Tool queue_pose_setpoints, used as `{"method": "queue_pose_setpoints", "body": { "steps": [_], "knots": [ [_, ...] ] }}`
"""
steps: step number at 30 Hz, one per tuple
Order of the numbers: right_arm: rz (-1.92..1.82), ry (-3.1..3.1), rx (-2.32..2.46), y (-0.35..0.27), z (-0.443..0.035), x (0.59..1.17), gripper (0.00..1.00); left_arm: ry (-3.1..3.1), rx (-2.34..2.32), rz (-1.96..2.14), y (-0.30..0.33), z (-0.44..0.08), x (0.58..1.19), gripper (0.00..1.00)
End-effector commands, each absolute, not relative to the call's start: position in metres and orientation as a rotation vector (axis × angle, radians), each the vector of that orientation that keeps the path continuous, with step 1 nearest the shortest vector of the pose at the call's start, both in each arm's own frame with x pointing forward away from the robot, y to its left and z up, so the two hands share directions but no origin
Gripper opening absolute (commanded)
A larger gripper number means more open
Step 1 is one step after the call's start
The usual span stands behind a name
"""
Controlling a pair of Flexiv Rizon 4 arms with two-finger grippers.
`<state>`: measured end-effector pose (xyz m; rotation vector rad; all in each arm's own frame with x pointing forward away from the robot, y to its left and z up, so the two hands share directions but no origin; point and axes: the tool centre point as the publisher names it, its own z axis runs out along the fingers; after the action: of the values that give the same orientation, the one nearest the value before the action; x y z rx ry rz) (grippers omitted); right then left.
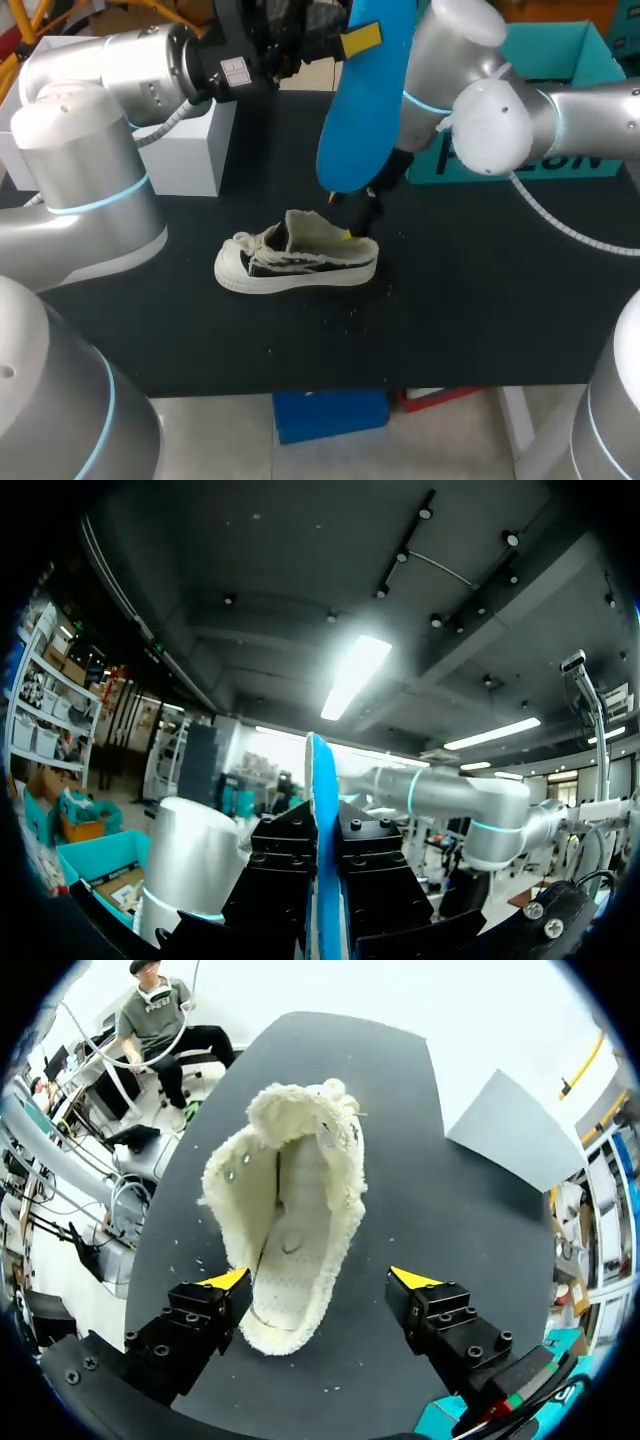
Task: Take the shoe out of the shoebox, open the shoe tongue, remove and reinsert the insole, then place the shoe into the shoebox
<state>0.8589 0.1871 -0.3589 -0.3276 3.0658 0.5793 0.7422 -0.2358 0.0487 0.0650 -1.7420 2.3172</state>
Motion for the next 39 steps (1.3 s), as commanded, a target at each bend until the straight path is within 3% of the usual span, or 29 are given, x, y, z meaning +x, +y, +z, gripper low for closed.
{"method": "queue_pose_setpoints", "body": {
  "steps": [1,4,32,33,36,37,38,39],
  "knots": [
    [0.156,3.079,-0.319,0.198,-0.358,0.861,0.82,-1.744,0.063,2.316,-0.236,0.048,0.742,0.0],
    [0.13,3.077,-0.312,0.204,-0.361,0.862,0.75,-1.744,0.063,2.316,-0.236,0.048,0.742,0.0],
    [0.186,3.157,-0.293,0.235,-0.396,0.868,0.73,-1.744,0.063,2.316,-0.236,0.048,0.742,0.0],
    [0.186,3.159,-0.293,0.236,-0.397,0.868,0.71,-1.744,0.063,2.316,-0.236,0.048,0.742,0.0],
    [0.193,3.168,-0.286,0.236,-0.401,0.866,0.48,-1.744,0.063,2.316,-0.236,0.048,0.742,0.0],
    [0.194,3.17,-0.284,0.235,-0.403,0.865,0.45,-1.744,0.063,2.316,-0.236,0.048,0.742,0.0],
    [0.195,3.172,-0.283,0.236,-0.404,0.865,0.37,-1.744,0.063,2.316,-0.236,0.048,0.742,0.0],
    [0.195,3.173,-0.28,0.236,-0.404,0.864,0.19,-1.744,0.063,2.316,-0.236,0.048,0.742,0.0]
  ]
}}
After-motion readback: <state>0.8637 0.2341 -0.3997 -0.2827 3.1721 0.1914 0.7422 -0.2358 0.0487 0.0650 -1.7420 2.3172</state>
